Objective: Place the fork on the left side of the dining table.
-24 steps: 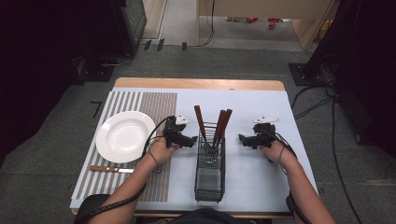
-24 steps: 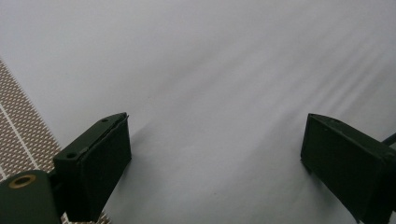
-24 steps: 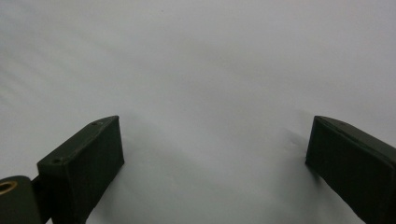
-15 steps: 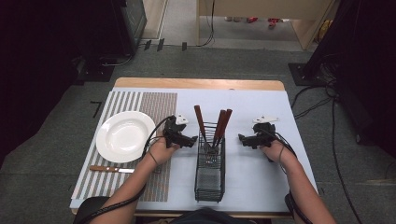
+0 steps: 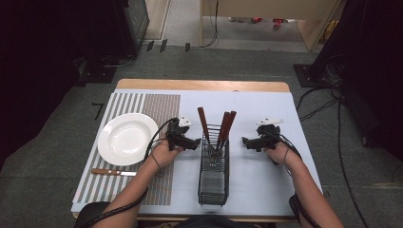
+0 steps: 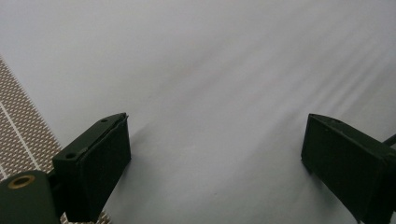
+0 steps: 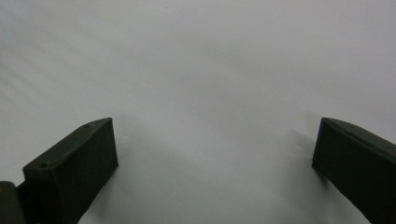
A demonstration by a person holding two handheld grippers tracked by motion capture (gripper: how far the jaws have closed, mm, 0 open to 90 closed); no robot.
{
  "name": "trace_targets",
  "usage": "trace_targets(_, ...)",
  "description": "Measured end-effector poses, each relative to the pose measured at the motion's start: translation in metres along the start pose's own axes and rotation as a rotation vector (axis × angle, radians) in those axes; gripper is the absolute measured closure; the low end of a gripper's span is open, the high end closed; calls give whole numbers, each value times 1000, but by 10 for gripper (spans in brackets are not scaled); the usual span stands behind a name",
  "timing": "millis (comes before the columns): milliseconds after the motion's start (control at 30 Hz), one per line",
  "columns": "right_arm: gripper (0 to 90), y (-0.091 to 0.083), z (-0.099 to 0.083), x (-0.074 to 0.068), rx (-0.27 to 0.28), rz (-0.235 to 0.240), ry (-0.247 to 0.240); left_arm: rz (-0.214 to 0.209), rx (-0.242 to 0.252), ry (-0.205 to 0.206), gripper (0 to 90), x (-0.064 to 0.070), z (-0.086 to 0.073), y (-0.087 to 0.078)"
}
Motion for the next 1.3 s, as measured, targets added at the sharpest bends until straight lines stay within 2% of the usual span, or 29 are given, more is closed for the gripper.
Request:
trace_targets(600, 0, 0, 0, 0, 4, -1, 1, 1, -7, -3, 85, 0, 0, 0)
trace_targets(833, 0, 0, 0, 0, 4, -1, 0, 18, -66, -30, 145, -2, 4, -3)
trace_targets(867, 0, 0, 0, 0, 4, -1, 1, 14, -89, -34, 145, -2, 4, -5)
trace_targets(933, 0, 0, 0, 0, 4, -1, 1, 3, -109, -23, 146, -2, 4, -6)
trace_targets(967, 0, 0, 0, 0, 4, -2, 0, 4, -115, -31, 151, -3, 5, -7)
trace_targets(1100, 0, 0, 0, 0, 4, -1, 0, -12, -146, -49, 232, -5, 7, -10)
trace_targets(1167, 0, 0, 0, 0, 4, -1, 0, -21, -161, -49, 233, -6, 8, -12)
trace_targets(1233, 0, 0, 0, 0, 3, -1, 0, -29, -192, -29, 235, -8, 8, -14)
trace_targets(1300, 0, 0, 0, 0, 3, -2, 0, -48, -204, -33, 252, -9, 9, -16)
Point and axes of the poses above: each handheld gripper's, and its own axes: y roughly forward along the jaws, z roughly out of its top, x roughly to its right, the point moved 6 cm from there along y, roughly forward along the jaws, and after that the axes turned 9 degrees about z, right-handed, at the moved point
